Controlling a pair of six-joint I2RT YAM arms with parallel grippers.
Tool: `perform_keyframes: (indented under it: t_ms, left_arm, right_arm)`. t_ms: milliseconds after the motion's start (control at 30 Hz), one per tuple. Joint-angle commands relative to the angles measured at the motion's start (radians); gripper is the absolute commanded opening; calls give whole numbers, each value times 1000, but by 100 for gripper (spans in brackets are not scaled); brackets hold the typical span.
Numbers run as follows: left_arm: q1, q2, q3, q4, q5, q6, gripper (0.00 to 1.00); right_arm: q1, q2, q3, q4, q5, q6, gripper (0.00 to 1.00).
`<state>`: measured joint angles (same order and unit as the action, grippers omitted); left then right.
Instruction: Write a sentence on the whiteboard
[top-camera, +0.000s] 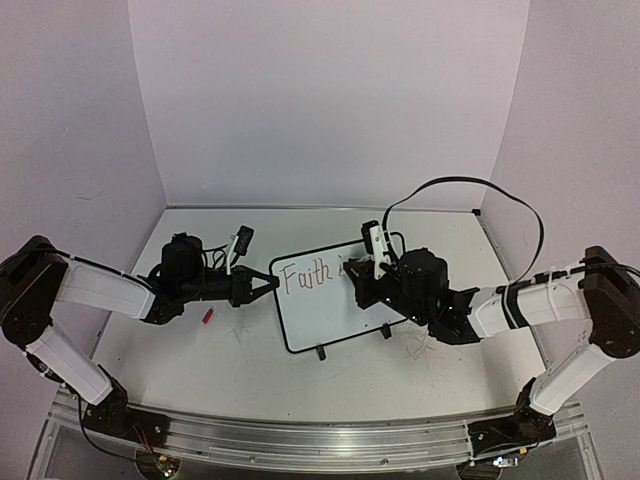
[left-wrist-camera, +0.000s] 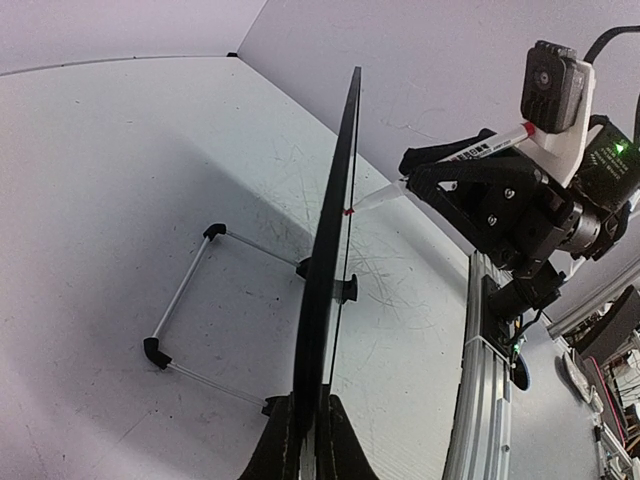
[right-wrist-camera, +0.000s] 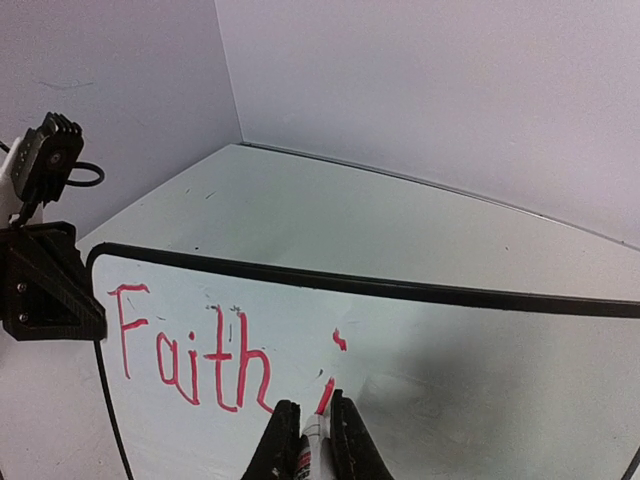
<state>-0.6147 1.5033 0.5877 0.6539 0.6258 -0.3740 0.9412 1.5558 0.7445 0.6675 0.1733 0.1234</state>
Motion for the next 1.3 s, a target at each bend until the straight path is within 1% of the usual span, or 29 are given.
perform_keyframes:
  t_ms: [0, 200, 433, 567, 733, 1267]
  left_arm:
    - [0, -39, 27, -1, -15, 27, 0]
    - [0, -38, 27, -2, -17, 27, 0]
    - [-1, -38, 27, -5, -18, 27, 0]
    - [-1, -33, 28, -5, -15, 27, 0]
    - [-2, -37, 28, -4, -18, 27, 0]
    - [-3, -37, 26, -5, -16, 29, 0]
  right_arm:
    - [3, -8, -16, -12, 6, 22, 0]
    - [4, -29, -3, -10, 9, 17, 0]
    - [-21, -105, -9, 8, 11, 1, 0]
    - [-31, -70, 24, 9, -11, -14, 0]
    - [-32, -41, 37, 22, -4, -16, 0]
    - [-38, -12, 56, 35, 33, -34, 0]
